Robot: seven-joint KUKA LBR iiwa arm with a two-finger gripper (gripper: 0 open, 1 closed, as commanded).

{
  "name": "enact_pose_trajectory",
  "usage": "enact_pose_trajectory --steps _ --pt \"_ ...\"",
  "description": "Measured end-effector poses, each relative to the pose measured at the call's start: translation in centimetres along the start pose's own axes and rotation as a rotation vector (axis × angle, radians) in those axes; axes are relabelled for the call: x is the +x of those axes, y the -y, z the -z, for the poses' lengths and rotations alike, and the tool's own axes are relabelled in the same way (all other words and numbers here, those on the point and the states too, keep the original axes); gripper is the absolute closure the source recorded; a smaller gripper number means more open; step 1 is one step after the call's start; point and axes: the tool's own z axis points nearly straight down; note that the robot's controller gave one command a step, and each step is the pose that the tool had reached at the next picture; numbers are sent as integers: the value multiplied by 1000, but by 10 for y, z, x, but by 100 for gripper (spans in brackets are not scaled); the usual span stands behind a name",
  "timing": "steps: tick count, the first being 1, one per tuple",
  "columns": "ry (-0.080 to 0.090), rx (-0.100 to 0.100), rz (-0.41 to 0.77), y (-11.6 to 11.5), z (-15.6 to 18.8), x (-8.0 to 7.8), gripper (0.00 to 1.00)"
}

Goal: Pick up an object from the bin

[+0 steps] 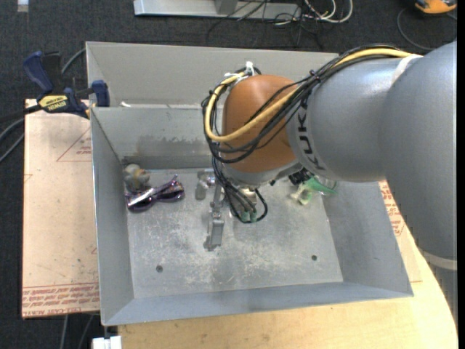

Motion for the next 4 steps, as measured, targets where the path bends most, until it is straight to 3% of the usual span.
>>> enact_pose_trajectory --steps 1,2,3,4 --pt "7 -1 -4 1 5 -2 0" --pt "2 -2 -4 -41 -17 -69 0" --pt "16 -4 45 -60 56 -45 0" --pt "11 -4 57 -46 -45 -80 0"
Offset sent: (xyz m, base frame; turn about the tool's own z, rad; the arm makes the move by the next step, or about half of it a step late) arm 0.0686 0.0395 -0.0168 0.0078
